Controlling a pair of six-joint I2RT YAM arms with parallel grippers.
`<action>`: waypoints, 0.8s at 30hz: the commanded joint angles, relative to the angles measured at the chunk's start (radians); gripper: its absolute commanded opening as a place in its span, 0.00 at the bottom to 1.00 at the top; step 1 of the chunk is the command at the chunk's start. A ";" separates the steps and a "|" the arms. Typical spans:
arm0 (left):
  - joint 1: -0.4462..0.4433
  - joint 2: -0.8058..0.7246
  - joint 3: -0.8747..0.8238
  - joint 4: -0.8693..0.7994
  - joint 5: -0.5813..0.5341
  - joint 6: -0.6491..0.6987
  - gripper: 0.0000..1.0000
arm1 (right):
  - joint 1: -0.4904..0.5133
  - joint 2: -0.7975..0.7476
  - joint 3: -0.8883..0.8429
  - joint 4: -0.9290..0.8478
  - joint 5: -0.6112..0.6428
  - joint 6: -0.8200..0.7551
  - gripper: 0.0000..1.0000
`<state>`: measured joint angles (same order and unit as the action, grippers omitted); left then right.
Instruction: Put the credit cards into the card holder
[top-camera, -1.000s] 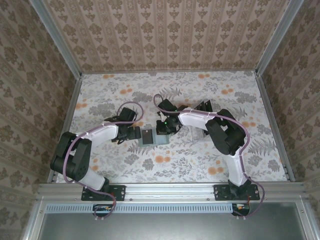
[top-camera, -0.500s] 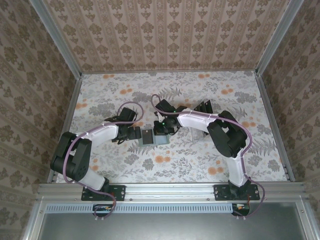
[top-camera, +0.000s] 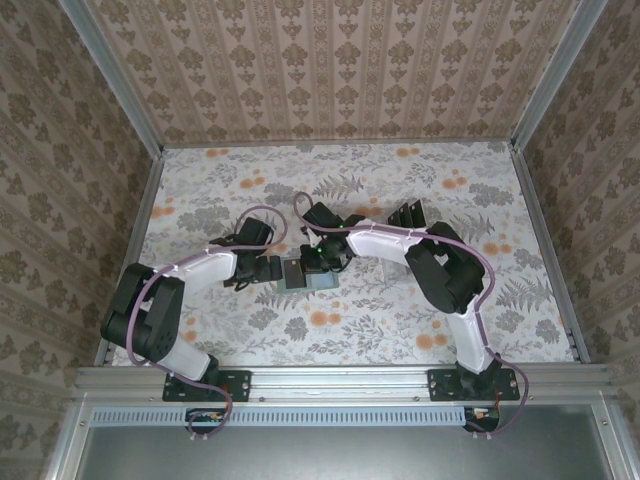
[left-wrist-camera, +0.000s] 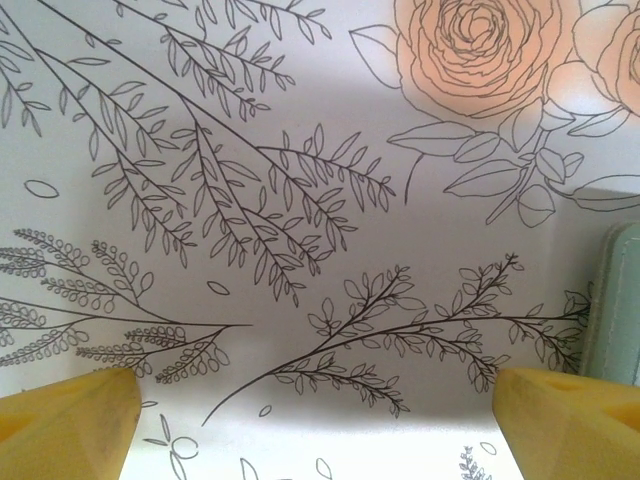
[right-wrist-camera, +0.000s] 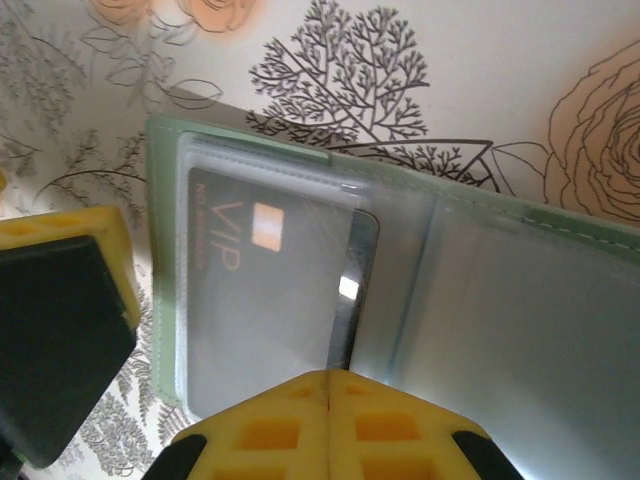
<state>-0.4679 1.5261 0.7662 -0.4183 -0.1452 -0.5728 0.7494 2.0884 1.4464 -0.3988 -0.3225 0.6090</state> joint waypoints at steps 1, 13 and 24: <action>0.005 0.019 -0.011 0.005 0.013 -0.002 1.00 | 0.011 0.022 0.036 -0.002 -0.022 0.017 0.08; -0.007 0.037 -0.012 0.018 0.017 -0.007 1.00 | 0.021 0.020 0.056 0.000 -0.042 0.022 0.08; -0.007 0.036 -0.014 0.019 0.019 -0.006 1.00 | -0.019 -0.048 -0.008 -0.017 0.015 0.005 0.08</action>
<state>-0.4706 1.5410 0.7658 -0.4080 -0.1432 -0.5728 0.7410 2.0781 1.4555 -0.3931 -0.3363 0.6243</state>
